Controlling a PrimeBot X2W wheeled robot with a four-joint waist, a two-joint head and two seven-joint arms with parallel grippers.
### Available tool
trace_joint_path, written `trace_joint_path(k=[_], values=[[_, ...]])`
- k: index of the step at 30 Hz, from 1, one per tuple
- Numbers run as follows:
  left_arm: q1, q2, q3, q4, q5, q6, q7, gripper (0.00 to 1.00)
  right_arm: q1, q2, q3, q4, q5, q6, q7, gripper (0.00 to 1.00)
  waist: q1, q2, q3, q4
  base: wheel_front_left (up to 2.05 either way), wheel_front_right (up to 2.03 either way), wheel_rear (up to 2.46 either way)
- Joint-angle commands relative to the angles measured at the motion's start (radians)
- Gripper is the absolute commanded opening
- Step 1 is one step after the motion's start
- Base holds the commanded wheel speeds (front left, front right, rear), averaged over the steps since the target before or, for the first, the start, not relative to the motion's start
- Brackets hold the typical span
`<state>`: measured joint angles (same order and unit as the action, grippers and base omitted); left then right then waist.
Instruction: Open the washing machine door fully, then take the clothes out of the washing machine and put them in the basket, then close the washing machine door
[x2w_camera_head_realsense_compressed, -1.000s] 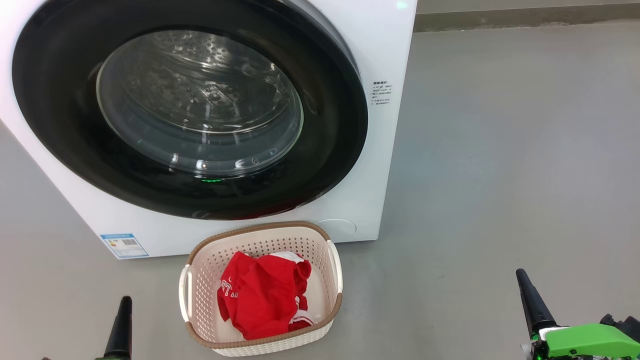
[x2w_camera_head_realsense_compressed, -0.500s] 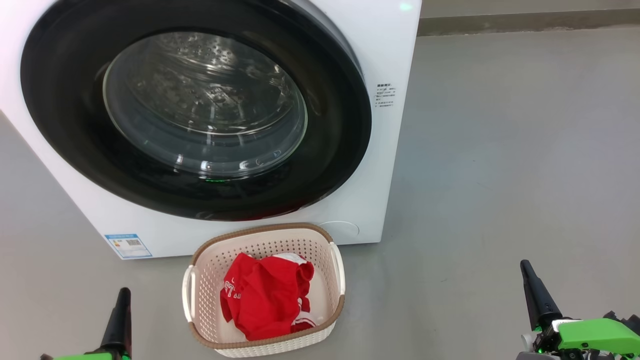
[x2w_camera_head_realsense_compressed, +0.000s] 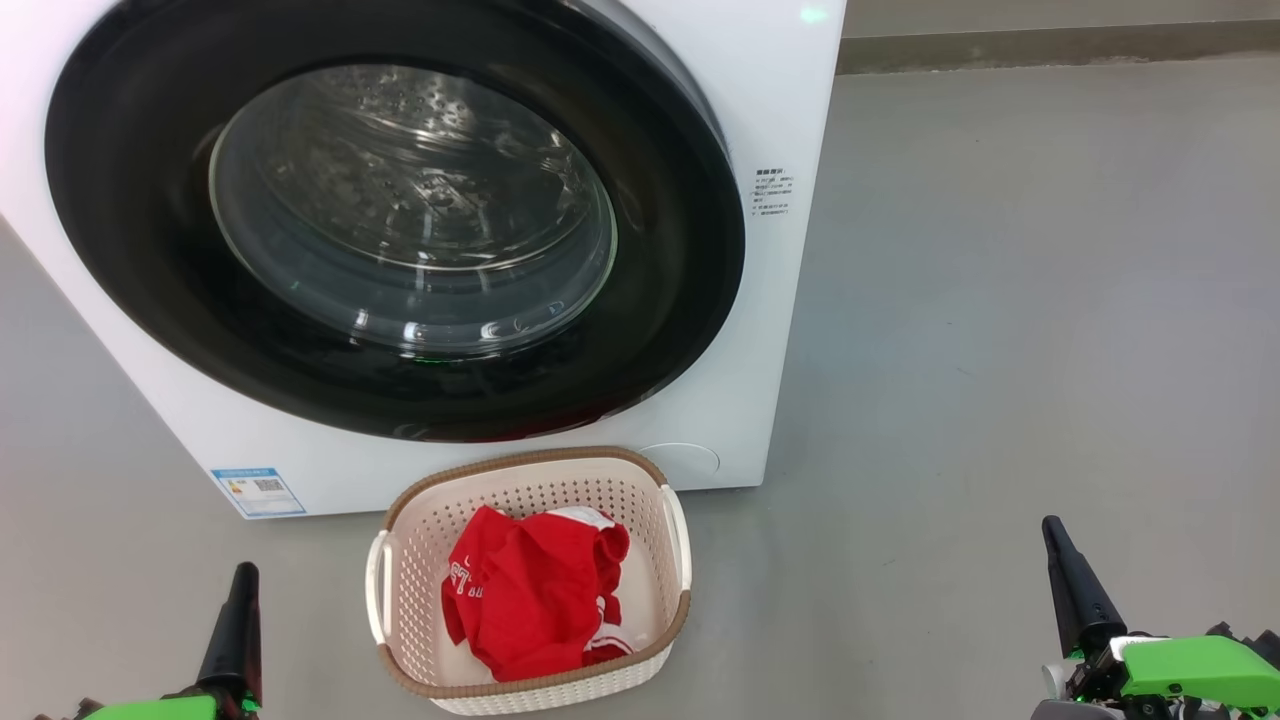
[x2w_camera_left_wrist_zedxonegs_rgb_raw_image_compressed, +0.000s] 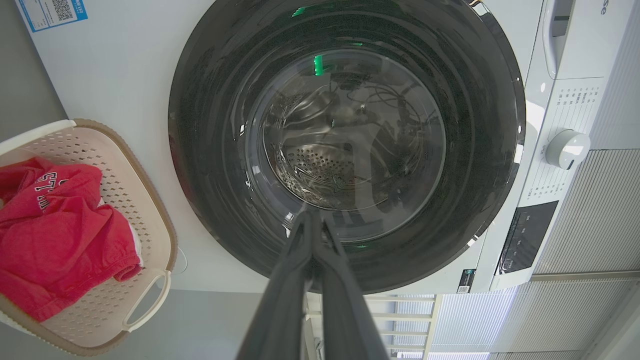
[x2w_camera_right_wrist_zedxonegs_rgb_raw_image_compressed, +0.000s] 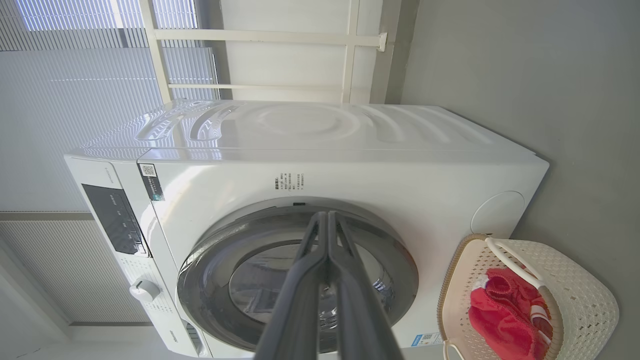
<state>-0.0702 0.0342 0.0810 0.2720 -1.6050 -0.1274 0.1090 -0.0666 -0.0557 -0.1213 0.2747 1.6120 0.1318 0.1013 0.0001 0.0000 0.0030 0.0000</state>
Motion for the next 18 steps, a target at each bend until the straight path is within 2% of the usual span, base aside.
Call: trace_joint_path(k=[1, 18], values=[[-0.038, 0.016, 0.034, -0.026, -0.003, -0.003, 0.005, 0.00, -0.041, -0.001, 0.016, -0.030, 0.003, -0.001, 0.005, 0.00, 0.0000, 0.0000, 0.000, 0.000, 0.00, 0.00, 0.00], [-0.038, 0.016, 0.034, -0.027, -0.003, -0.003, 0.005, 0.00, -0.041, 0.000, 0.014, -0.030, 0.002, -0.001, 0.007, 0.00, 0.0000, 0.0000, 0.000, 0.000, 0.00, 0.00, 0.00]])
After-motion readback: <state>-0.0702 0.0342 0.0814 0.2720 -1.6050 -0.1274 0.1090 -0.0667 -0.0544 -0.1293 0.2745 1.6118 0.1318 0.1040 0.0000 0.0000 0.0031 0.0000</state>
